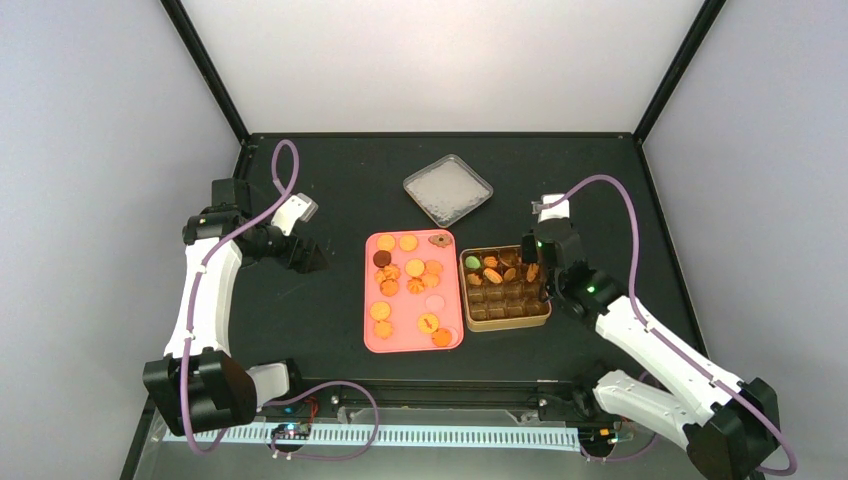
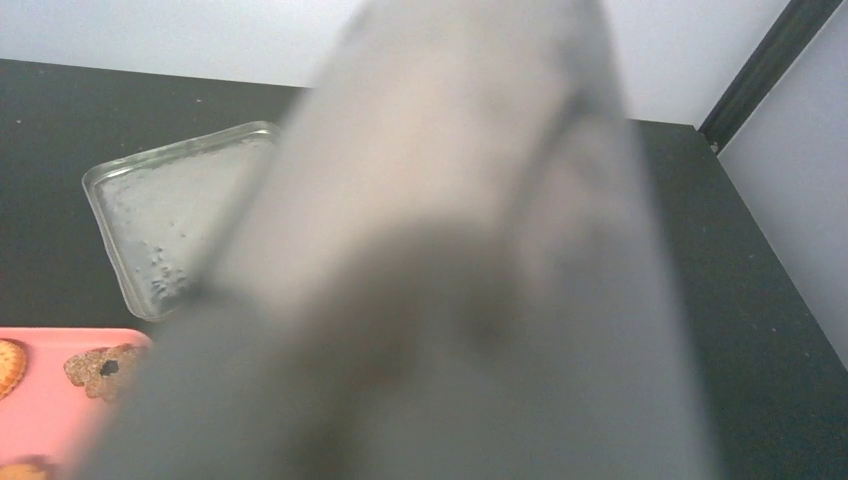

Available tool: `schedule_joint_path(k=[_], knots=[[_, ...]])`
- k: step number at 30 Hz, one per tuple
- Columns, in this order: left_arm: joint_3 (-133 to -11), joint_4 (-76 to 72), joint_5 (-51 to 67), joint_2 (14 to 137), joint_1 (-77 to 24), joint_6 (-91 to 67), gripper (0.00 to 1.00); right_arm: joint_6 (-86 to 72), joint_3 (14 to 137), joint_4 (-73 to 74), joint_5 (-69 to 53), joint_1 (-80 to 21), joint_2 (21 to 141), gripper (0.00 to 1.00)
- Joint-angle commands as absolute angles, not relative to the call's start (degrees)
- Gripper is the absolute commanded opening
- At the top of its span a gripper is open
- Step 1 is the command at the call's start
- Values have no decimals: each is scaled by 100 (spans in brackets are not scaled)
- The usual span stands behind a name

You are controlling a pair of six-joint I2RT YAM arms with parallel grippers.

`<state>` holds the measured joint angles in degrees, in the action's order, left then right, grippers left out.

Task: Pack the cookies
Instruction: Place the fake cookies in the empty pocket of the box.

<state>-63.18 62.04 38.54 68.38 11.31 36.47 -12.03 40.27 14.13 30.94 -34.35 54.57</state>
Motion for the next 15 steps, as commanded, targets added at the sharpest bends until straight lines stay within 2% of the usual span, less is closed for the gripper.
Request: schedule_joint_path(k=[1, 15], knots=[[-6327, 6171, 3822, 6775, 1187, 3753, 91, -1299, 4328, 1738, 3399, -3410, 5408, 16], [-6354, 6185, 3840, 6762, 1187, 3742, 91, -1571, 4172, 1739, 3088, -3410, 5788, 13]])
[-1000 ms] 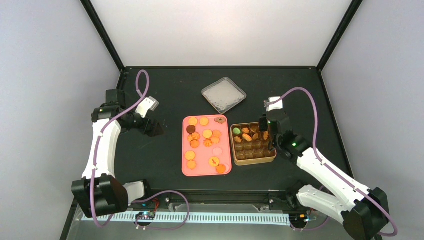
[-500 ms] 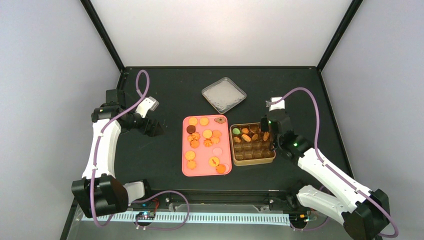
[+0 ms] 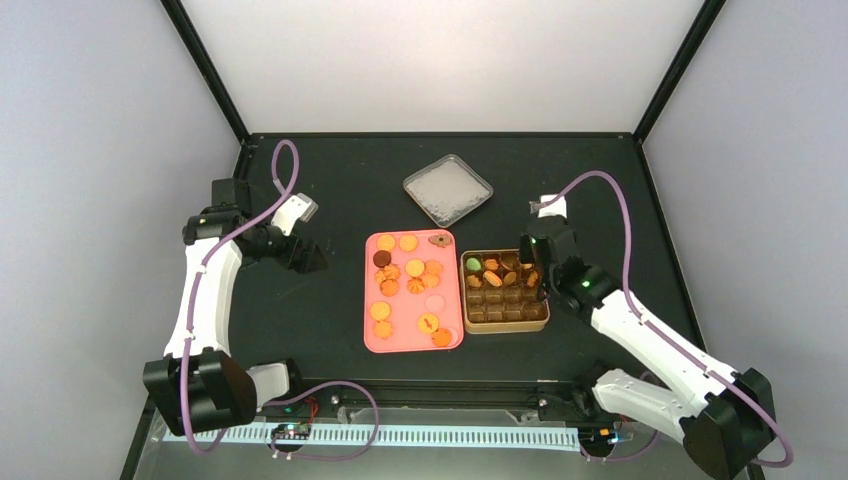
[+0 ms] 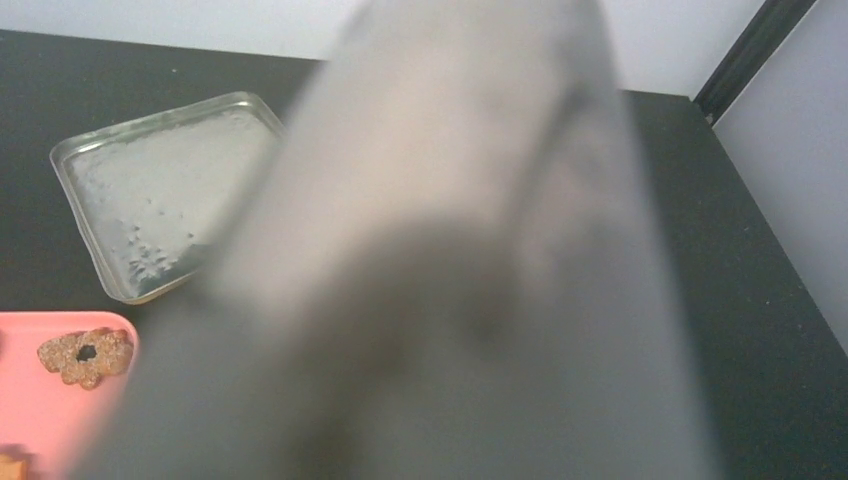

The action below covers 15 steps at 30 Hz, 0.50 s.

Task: Pack the cookies
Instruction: Place the fake cookies in the empty pocket of the box.

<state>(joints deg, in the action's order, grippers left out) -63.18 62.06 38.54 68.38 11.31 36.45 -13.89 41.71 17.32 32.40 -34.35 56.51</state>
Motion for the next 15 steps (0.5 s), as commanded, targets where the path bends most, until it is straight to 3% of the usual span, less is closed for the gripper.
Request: schedule_joint_path(k=[1, 7, 11, 15], knots=[[-6354, 6185, 3837, 6759, 1187, 3742, 91, -1597, 4151, 1699, 3033, -3410, 5815, 13], [-6378, 6191, 3853, 6782, 1187, 3729, 91, -1693, 4184, 1648, 2875, -3411, 5868, 15], [-6396, 6196, 3865, 6789, 1192, 3731, 91, -1619, 4335, 1708, 2925, -3411, 5619, 28], [-6420, 6196, 3929, 6810, 1187, 3719, 91, -1515, 4545, 1830, 2941, -3412, 5402, 35]])
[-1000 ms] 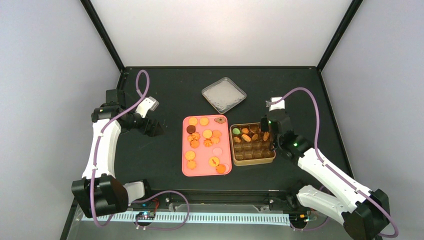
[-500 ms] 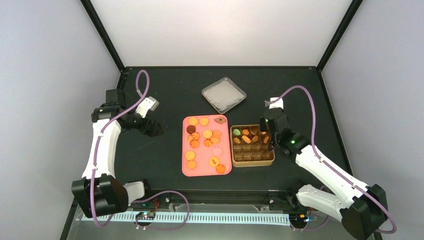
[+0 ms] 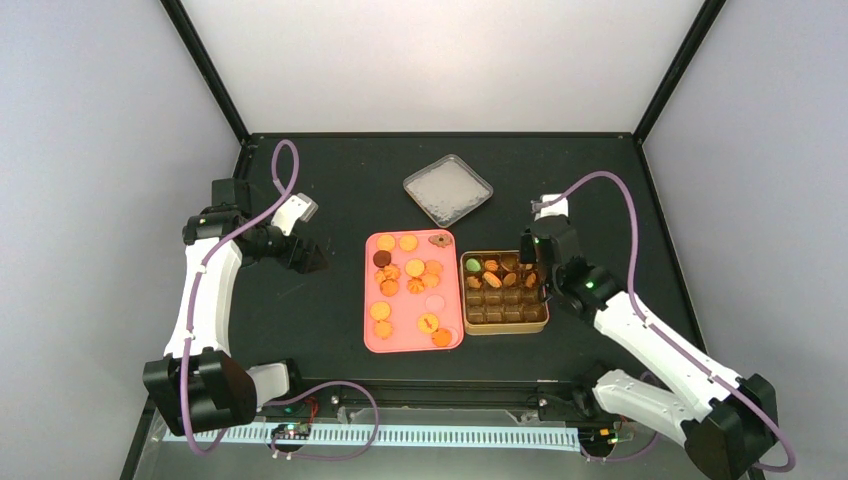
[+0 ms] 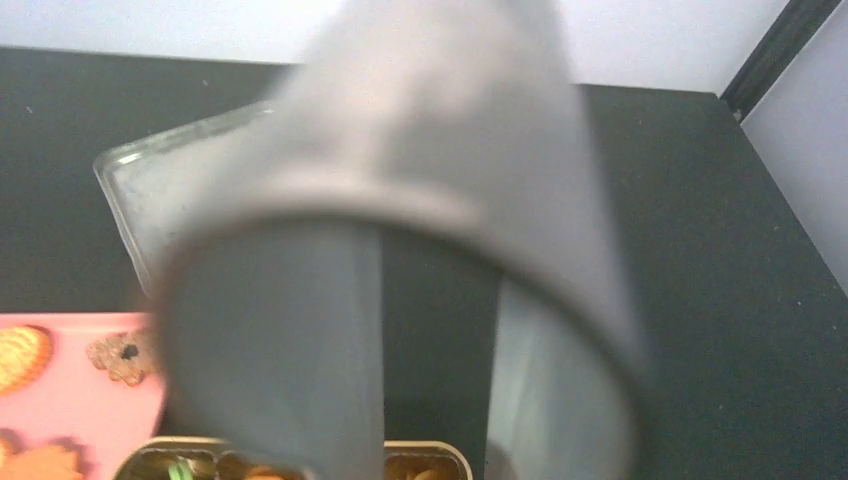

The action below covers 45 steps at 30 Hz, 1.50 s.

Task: Pack the cookies
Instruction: Place the fake cookies in the empty pocket of the box.

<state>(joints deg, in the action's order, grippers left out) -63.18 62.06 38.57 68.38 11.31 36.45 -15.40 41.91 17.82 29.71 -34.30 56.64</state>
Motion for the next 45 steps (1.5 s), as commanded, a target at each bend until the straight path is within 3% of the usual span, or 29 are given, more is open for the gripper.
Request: schedule_joint_path(k=[1, 12, 21, 35, 45], knots=[[-6424, 6190, 3935, 6806, 1189, 3714, 91, -1501, 4587, 1866, 2920, -3415, 5377, 36], [-6442, 6192, 3880, 6813, 1187, 3714, 91, -1533, 4461, 2028, 2663, -3410, 4989, 24], [-6470, 6214, 3885, 6807, 1187, 3725, 91, -1760, 4219, 2134, 2876, -3410, 5247, 20], [-6434, 6203, 3845, 6813, 1187, 3707, 91, -1756, 3997, 1884, 2879, -3410, 5419, 19], [-6438, 6179, 3809, 6839, 1193, 3674, 91, -1285, 4657, 1855, 2316, -3421, 4925, 26]])
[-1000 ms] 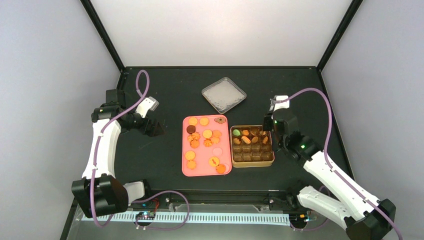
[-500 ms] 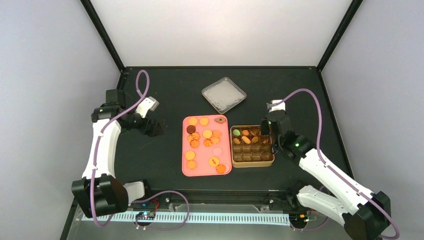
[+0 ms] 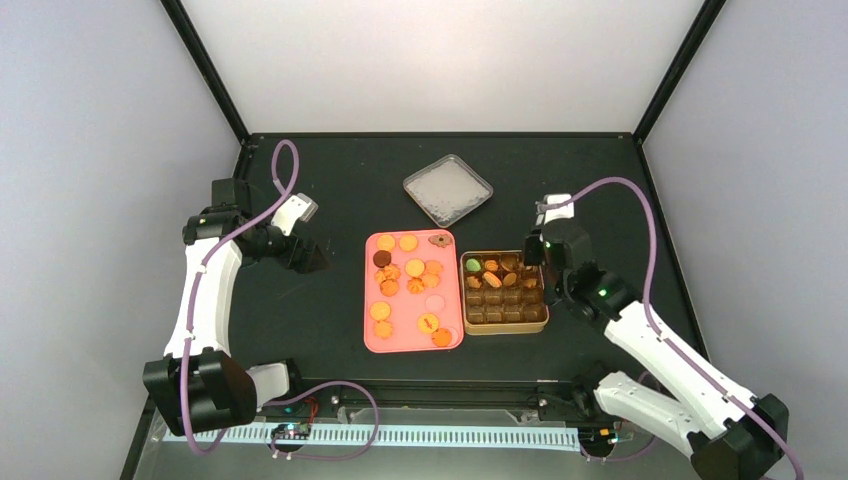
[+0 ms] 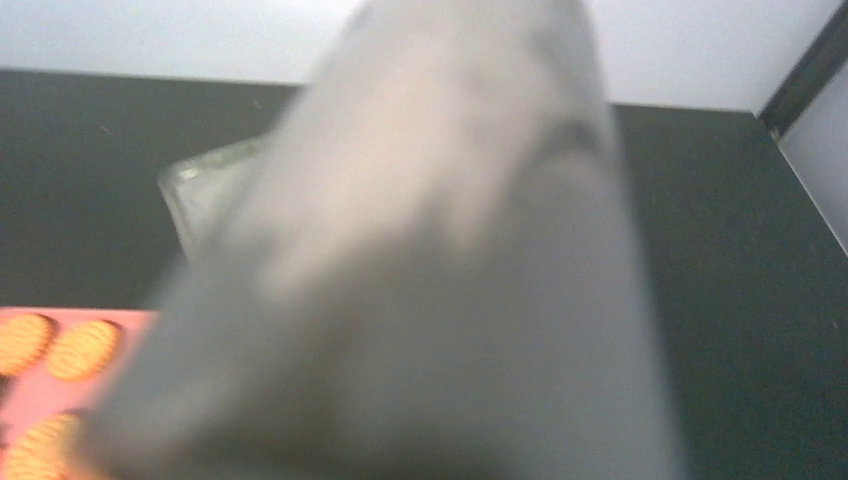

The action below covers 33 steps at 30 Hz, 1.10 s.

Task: Pack the cookies
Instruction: Place the fake cookies in the empty pocket of the box, then pick up the fake cookies from the plate.

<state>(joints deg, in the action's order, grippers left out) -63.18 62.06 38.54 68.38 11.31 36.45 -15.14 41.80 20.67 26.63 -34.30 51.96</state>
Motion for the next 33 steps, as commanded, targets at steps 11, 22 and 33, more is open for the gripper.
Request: schedule_joint_path(k=[11, 22, 33], knots=[[-6468, 6170, 3471, 6858, 1187, 3545, 91, -1414, 5043, 1378, 2047, -4875, 5366, 31], [-6417, 6179, 3108, 6810, 1187, 3489, 92, -1037, 5338, -192, 1380, -6687, 7066, 33], [-6404, 6250, 3141, 6746, 1201, 3528, 92, -543, 5993, -823, 1116, -7391, 8768, 33]])
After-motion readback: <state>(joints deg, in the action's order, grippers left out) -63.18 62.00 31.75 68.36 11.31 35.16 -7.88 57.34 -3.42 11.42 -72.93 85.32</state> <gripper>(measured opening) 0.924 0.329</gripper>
